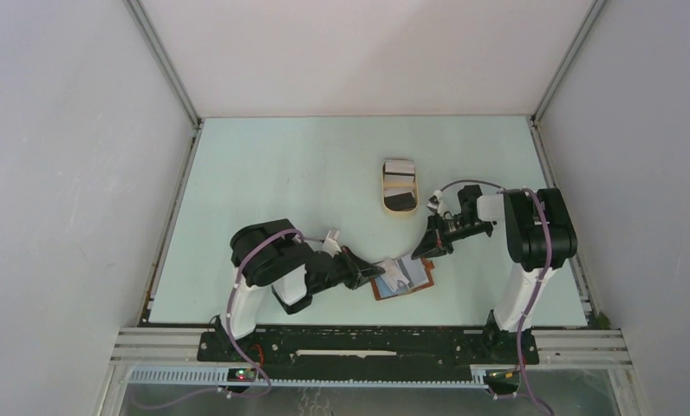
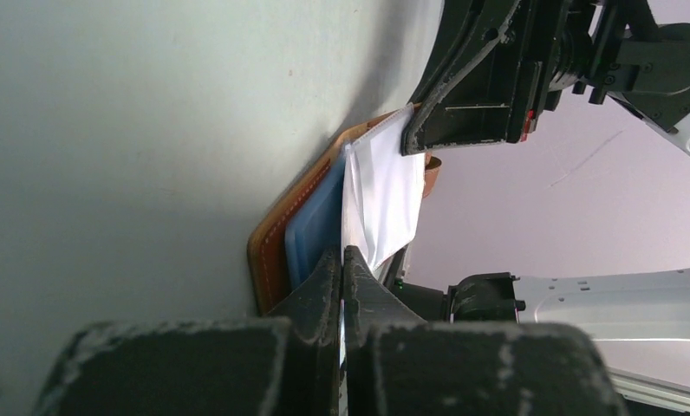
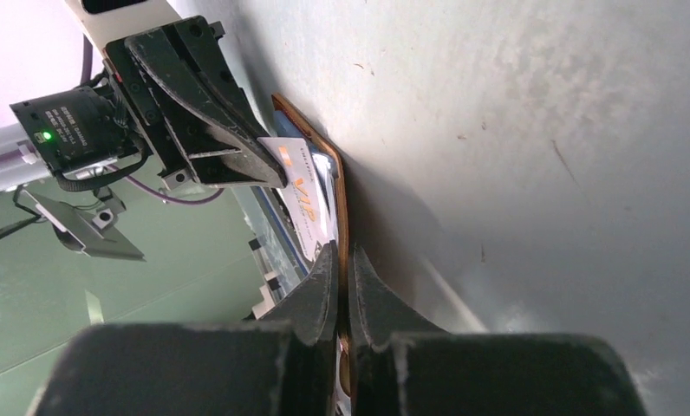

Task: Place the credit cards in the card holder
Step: Insert the credit card into the card holder.

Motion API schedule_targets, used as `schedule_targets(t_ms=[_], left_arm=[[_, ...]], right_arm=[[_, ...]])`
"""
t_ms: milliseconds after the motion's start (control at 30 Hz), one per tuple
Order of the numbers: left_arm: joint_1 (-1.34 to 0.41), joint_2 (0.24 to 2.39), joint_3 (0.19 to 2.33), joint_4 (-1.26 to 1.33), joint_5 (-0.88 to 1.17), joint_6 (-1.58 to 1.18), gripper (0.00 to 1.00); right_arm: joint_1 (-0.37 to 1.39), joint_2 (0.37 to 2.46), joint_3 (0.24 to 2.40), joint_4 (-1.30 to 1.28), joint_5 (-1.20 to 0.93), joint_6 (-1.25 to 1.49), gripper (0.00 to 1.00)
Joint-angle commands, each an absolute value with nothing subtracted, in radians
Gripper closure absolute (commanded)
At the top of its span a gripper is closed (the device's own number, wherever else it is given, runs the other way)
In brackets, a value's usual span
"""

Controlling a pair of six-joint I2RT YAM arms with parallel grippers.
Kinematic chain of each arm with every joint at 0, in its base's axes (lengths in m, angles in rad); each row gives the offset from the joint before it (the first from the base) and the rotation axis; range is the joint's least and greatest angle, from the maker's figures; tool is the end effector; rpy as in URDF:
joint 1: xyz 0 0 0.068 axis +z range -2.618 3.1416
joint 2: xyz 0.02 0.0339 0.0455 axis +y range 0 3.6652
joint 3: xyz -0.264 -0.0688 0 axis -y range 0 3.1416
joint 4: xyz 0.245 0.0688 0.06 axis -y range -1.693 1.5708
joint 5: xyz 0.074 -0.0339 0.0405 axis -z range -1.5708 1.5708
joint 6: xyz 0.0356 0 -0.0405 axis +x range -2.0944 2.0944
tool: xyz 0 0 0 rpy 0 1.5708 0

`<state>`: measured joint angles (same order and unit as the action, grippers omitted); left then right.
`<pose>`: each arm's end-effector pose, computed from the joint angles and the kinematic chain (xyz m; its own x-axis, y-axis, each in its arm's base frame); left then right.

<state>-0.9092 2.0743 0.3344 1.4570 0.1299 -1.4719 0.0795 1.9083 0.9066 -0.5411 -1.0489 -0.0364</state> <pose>0.1624 -0.2161 0.0626 -0.8715 -0.4868 -0.0588 -0.0859 0.2696 -0.9591 0.2892 0.0540 0.0968 -0.9935 -0.0974 -0.0595 -0.1000 0.4918 0.8649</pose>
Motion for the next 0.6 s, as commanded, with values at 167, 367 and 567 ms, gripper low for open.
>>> schedule_targets(t_ms=[167,367,567], left_arm=[[-0.916,1.930,0.353,1.259,0.153,-1.319,1.00],[-0.916,1.891,0.386,1.141,0.147,-1.253,1.00],[-0.915,1.941,0.369,1.297,0.127,-1.269,1.00]], right_arm=[[0.034,1.910,0.874,-0.444,-1.127,0.040,0.97],[0.031,1.911,0.874,-0.446,-1.150,0.032,0.96],[0.028,1.922,0.874,-0.449,-1.164,0.025,0.95]])
